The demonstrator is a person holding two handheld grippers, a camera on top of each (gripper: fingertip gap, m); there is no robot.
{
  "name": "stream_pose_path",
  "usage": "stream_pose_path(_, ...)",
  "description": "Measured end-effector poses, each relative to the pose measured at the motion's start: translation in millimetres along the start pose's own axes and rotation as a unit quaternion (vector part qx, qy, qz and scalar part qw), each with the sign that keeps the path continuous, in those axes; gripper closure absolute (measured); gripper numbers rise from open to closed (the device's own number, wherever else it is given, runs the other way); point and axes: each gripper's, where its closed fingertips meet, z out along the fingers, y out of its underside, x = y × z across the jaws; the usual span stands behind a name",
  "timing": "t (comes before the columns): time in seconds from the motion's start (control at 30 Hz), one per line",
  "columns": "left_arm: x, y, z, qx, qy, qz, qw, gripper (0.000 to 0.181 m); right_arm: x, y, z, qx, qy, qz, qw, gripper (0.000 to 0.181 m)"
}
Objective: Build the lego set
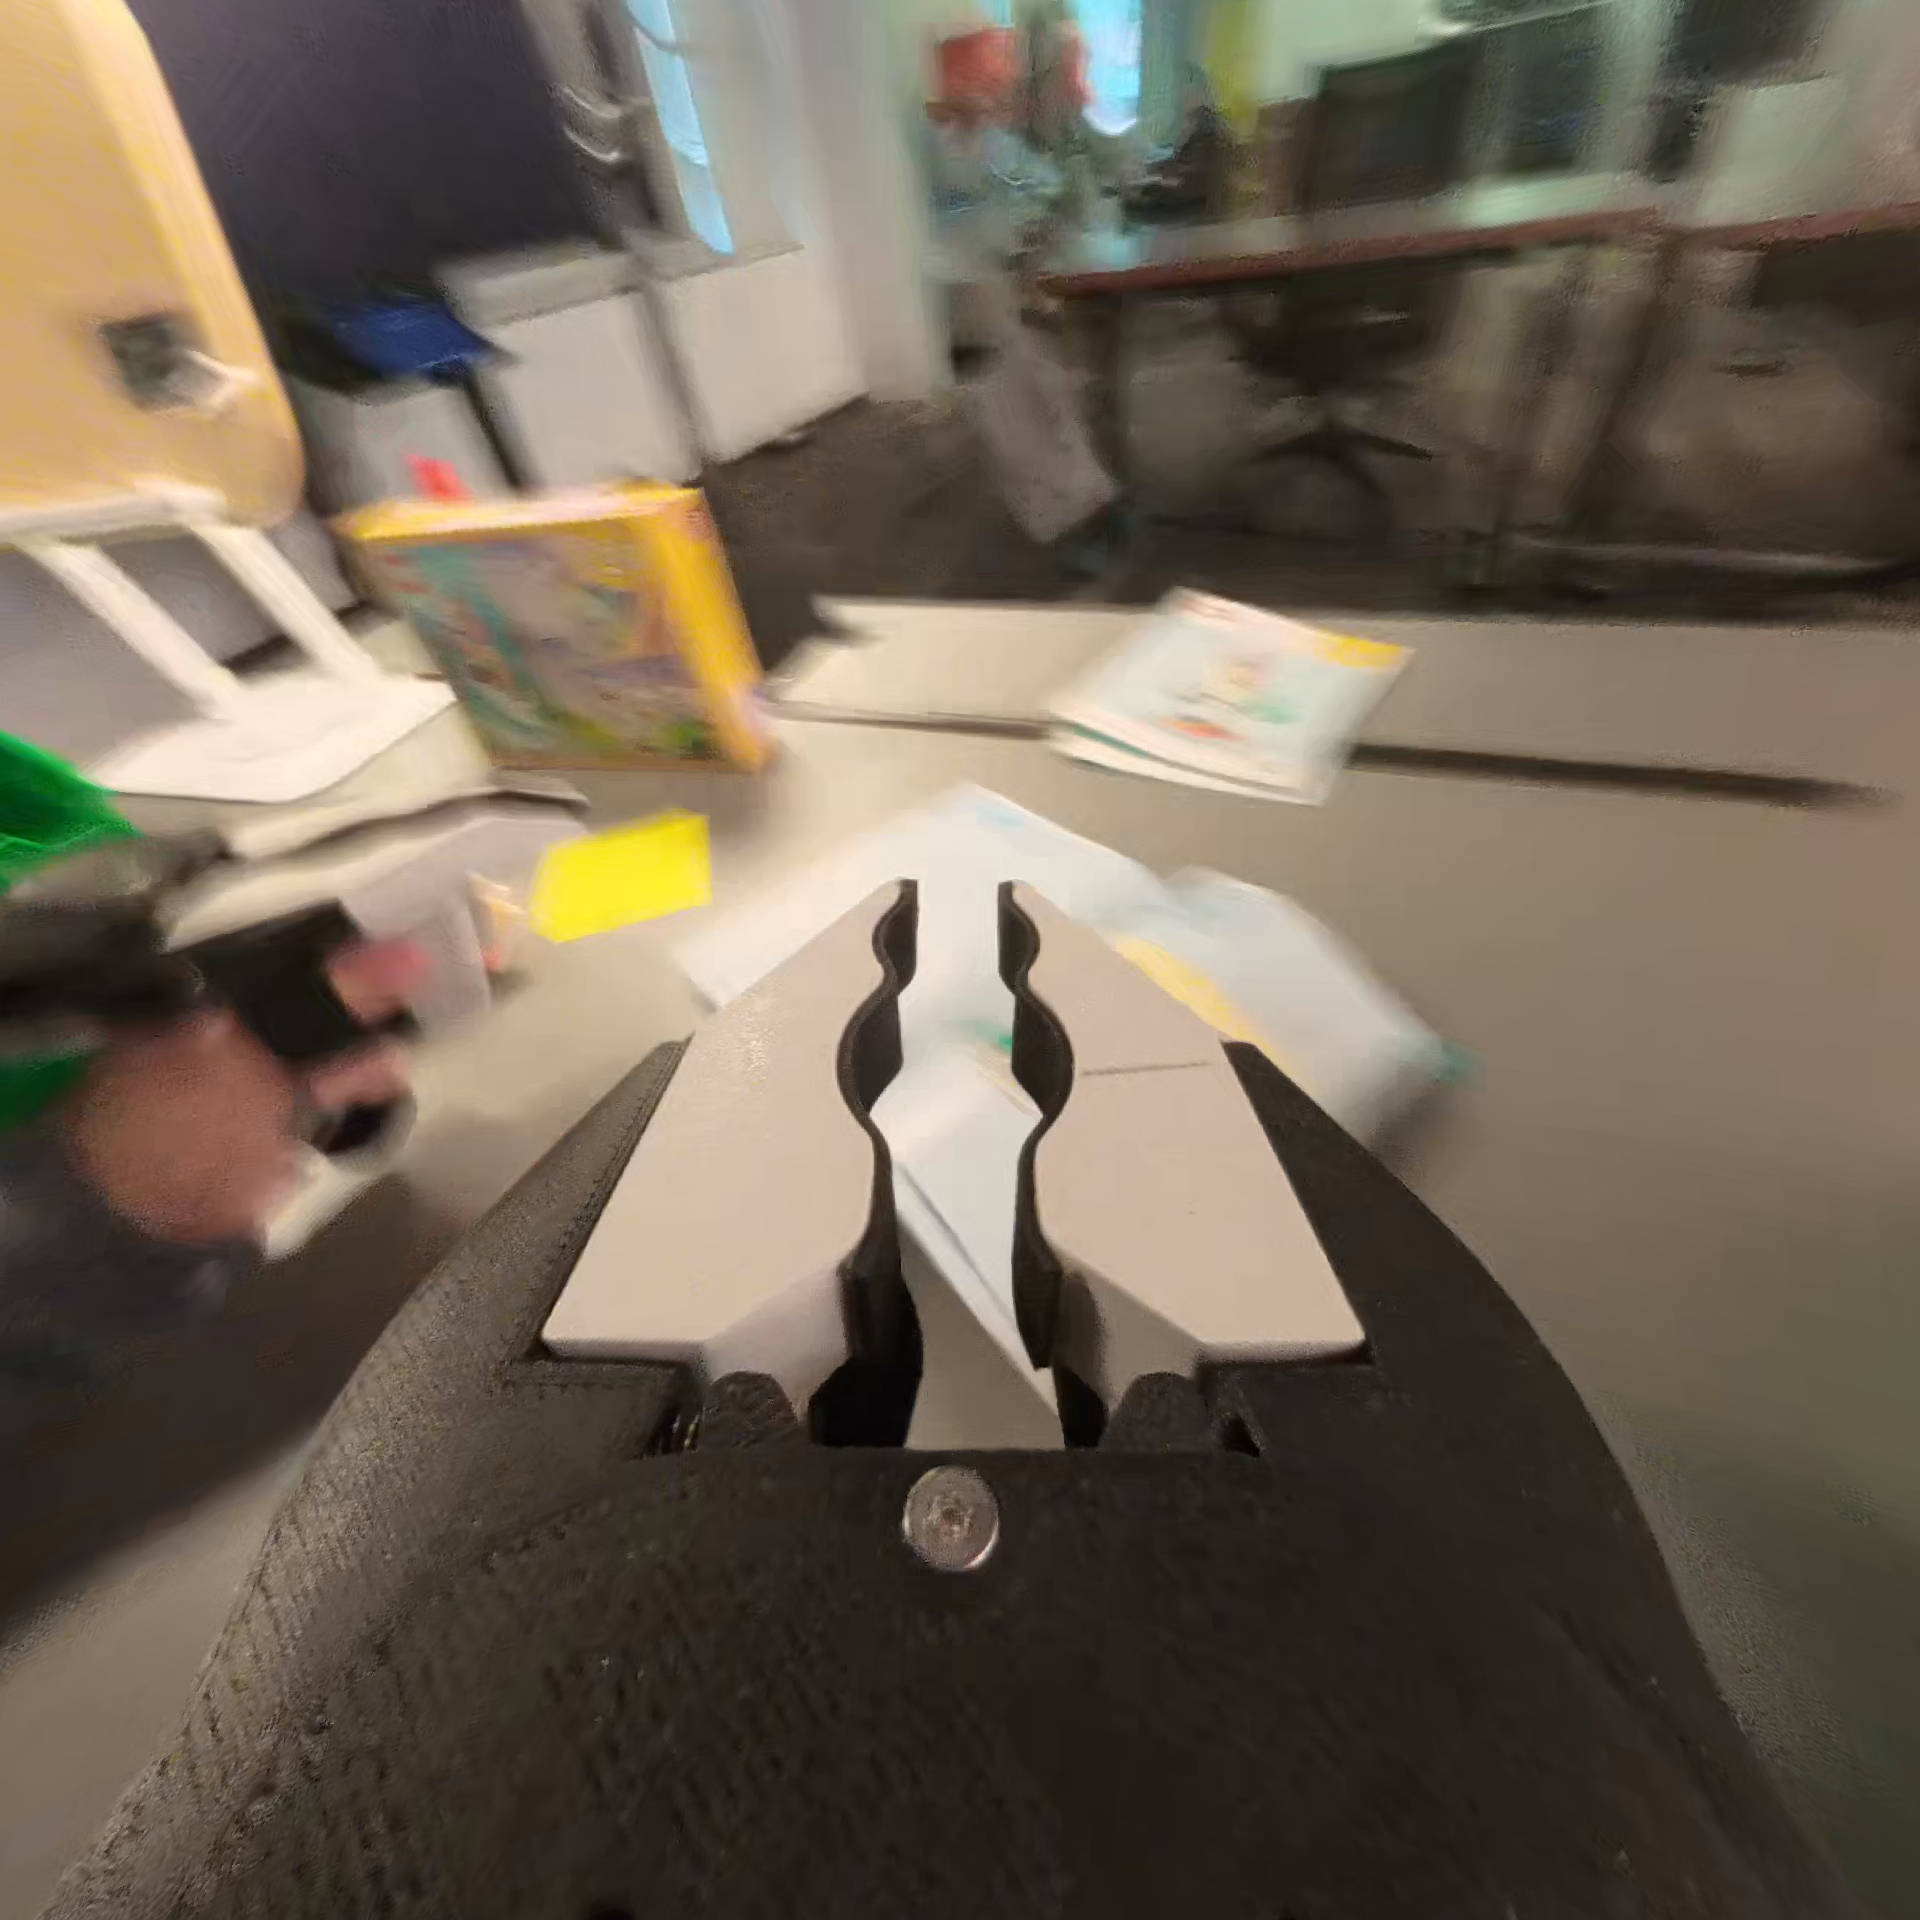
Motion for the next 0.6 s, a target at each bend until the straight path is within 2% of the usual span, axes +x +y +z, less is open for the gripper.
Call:
stream_pose_path(0.1, 2, 1, -13, 0.026, -0.013, 0.031, 0.999, 0.171, -19, 42, 58, -0.098, -0.004, -0.026, 0.995, 0.167)
stream_pose_path(0.2, 7, 2, -21, 0.039, -0.015, 0.079, 0.996, 0.172, -17, 86, 91, -0.193, 0.012, -0.037, 0.98, 0.157)
stream_pose_path(0.33, 9, -3, -27, 0.058, -0.004, 0.079, 0.995, 0.173, 2, 113, 100, -0.247, 0.046, -0.078, 0.965, 0.146)
stream_pose_path(0.5, 4, -4, -29, 0.07, -0.004, 0.05, 0.996, 0.173, 9, 115, 104, -0.252, -0.001, -0.077, 0.965, 0.13)
stream_pose_path(0.6, 0, -1, -28, 0.067, -0.003, 0.028, 0.997, 0.173, 13, 114, 108, -0.257, -0.05, -0.092, 0.961, 0.128)
